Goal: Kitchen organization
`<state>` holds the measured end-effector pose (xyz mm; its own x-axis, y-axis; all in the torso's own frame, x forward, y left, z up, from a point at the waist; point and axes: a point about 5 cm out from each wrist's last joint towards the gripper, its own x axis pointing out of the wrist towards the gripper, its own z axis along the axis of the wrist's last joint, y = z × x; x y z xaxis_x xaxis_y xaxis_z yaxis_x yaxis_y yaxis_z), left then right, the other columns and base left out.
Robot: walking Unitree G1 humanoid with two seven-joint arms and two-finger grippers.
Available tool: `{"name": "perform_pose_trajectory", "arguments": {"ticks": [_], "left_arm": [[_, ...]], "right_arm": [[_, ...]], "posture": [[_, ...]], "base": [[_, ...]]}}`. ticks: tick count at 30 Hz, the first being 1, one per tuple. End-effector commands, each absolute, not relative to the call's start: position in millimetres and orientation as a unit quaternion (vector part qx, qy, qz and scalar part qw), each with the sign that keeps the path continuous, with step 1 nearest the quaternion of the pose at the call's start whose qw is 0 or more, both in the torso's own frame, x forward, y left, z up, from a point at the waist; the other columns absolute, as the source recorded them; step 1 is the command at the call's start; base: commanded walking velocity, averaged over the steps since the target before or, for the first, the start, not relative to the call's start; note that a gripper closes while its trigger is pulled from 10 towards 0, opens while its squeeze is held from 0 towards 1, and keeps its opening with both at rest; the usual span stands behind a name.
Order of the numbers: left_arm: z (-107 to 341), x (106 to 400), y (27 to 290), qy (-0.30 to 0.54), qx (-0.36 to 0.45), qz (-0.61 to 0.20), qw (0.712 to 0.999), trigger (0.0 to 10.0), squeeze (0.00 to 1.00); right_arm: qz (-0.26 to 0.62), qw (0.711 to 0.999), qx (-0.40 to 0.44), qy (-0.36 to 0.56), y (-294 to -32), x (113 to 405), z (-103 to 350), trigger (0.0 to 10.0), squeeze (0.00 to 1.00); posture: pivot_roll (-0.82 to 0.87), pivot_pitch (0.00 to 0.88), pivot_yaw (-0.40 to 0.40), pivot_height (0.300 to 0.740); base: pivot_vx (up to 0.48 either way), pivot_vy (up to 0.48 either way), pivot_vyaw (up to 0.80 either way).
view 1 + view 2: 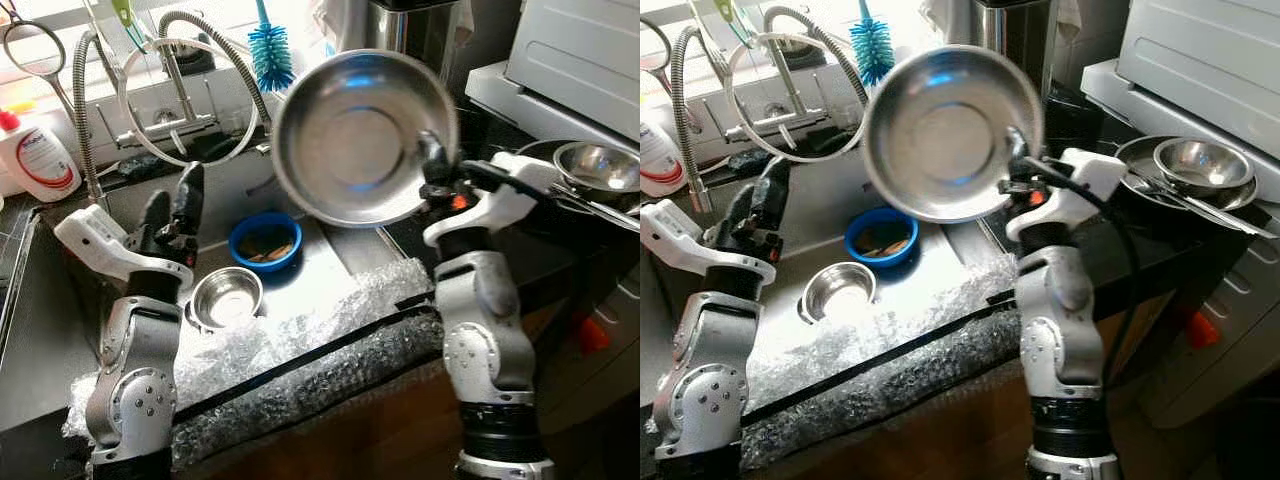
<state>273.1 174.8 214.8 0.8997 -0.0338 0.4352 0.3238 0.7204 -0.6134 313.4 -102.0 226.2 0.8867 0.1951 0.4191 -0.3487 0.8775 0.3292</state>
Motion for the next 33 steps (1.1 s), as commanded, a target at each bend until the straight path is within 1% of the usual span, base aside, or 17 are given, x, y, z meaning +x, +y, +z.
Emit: {"name": "perform_pose_trajectory", "arguments": {"ticks": [1, 6, 11, 12, 17, 23, 33], "left_arm": [[219, 270, 171, -0.204, -0.364, -0.117, 0.901, 10.0, 0.0], [219, 270, 168, -0.202, -0.358, -0.115, 0.904, 10.0, 0.0], [222, 272, 169, -0.206, -0.346, -0.112, 0.908, 10.0, 0.0], [222, 272, 169, -0.205, -0.332, -0.107, 0.914, 10.0, 0.0], [221, 272, 165, -0.201, -0.318, -0.11, 0.92, 10.0, 0.0], [220, 271, 162, -0.202, -0.298, -0.113, 0.926, 10.0, 0.0], [219, 271, 159, -0.199, -0.276, -0.114, 0.933, 10.0, 0.0]], "right_arm": [[0.169, 0.946, 0.208, -0.181, -90, 310, 224, 10.0, 0.0], [0.181, 0.945, 0.206, -0.181, -85, 308, 224, 10.0, 0.0], [0.178, 0.947, 0.201, -0.177, -86, 310, 222, 10.0, 0.0], [0.177, 0.948, 0.199, -0.174, -87, 310, 222, 10.0, 0.0], [0.182, 0.949, 0.195, -0.167, -87, 310, 219, 10.0, 0.0], [0.209, 0.948, 0.184, -0.151, -77, 307, 215, 10.0, 0.0], [0.229, 0.947, 0.173, -0.145, -72, 305, 214, 10.0, 0.0]], "posture": [[-0.13, 0.0, 0.115, 0.74], [-0.13, 0.0, 0.119, 0.74], [-0.13, 0.0, 0.12, 0.74], [-0.13, 0.0, 0.12, 0.74], [-0.13, 0.0, 0.118, 0.74], [-0.12, 0.0, 0.113, 0.74], [-0.12, 0.0, 0.111, 0.74]], "base": [[0.0, 0.0, 0.0], [0.0, 0.0, 0.0], [0.0, 0.0, 0.0], [0.0, 0.0, 0.0], [0.0, 0.0, 0.0], [0.0, 0.0, 0.0], [0.0, 0.0, 0.0]]}}
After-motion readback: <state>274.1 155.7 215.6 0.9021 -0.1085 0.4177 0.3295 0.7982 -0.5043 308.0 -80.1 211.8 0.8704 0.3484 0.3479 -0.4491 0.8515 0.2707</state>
